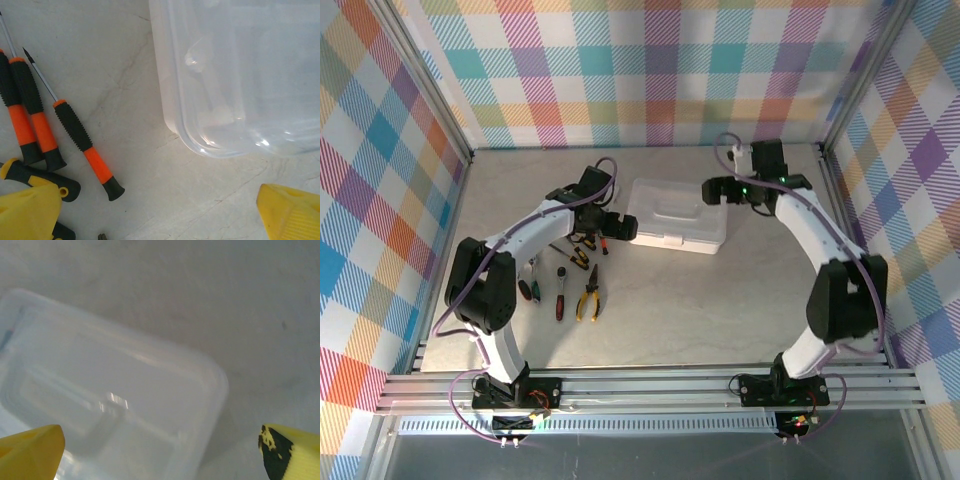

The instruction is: Pack the tool kit

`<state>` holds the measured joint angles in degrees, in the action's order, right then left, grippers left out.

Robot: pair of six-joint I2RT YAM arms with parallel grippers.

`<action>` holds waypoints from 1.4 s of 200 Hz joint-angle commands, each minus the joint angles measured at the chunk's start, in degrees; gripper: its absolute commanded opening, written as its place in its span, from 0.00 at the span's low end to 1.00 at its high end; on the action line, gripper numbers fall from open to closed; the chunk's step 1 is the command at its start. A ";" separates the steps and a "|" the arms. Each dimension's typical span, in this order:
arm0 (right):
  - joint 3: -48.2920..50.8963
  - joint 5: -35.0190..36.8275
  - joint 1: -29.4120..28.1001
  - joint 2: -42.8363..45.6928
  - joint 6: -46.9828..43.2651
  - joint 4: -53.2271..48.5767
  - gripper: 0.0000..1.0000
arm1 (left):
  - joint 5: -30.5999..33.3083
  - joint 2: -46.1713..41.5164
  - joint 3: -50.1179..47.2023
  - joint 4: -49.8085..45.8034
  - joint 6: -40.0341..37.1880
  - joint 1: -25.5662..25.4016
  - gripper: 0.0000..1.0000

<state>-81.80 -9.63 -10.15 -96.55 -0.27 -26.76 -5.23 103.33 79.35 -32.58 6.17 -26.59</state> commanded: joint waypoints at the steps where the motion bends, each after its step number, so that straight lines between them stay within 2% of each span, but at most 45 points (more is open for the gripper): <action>1: -8.26 -9.19 1.07 -7.63 -4.85 2.60 0.99 | 1.12 2.82 1.47 0.15 -0.48 -1.01 1.00; 30: -21.51 -15.68 1.36 -18.92 -8.89 -3.02 0.99 | 2.15 4.92 2.15 0.15 0.45 -1.07 1.00; 55: -23.81 -19.32 1.26 -22.54 -9.66 -5.31 0.99 | 3.17 7.02 3.65 0.11 0.51 -1.05 1.00; 87: -13.62 -20.78 1.28 -17.31 -9.66 -2.24 0.99 | 3.72 10.37 7.68 -0.68 -0.43 -1.07 1.00; 131: 6.34 -20.78 0.50 -3.68 -7.44 0.93 0.99 | 5.11 15.51 16.05 -2.45 -2.55 -0.57 1.00; 160: 17.61 -20.19 -3.80 4.69 -1.86 3.34 0.99 | 3.84 19.22 23.16 -4.22 -3.79 -0.48 1.00; 183: 21.22 -19.51 -7.53 8.30 1.13 3.86 0.99 | 3.82 20.96 26.91 -5.12 -4.63 -0.44 1.00; 194: 20.30 -18.05 -8.15 8.58 1.37 2.11 0.99 | 3.74 21.40 28.21 -5.90 -4.93 -0.48 1.00; 211: 16.97 -11.84 -8.20 7.87 1.05 -1.38 0.99 | 3.91 21.15 28.52 -6.23 -5.21 -0.48 1.00; 238: 6.29 -3.40 -8.16 3.03 0.75 -7.27 0.99 | 5.23 18.34 25.26 -5.99 -5.16 -0.31 1.00; 251: 1.26 -1.71 -8.16 0.02 1.35 -8.60 0.99 | 5.02 16.11 22.62 -5.29 -4.43 0.06 1.00; 280: -9.21 -1.01 -8.17 -8.03 4.37 -12.28 0.99 | -0.71 9.44 14.33 -1.09 -0.65 2.51 1.00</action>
<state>-84.75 -13.63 -18.55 -99.29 1.04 -33.56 -1.30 120.09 98.52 -35.57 2.66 -25.69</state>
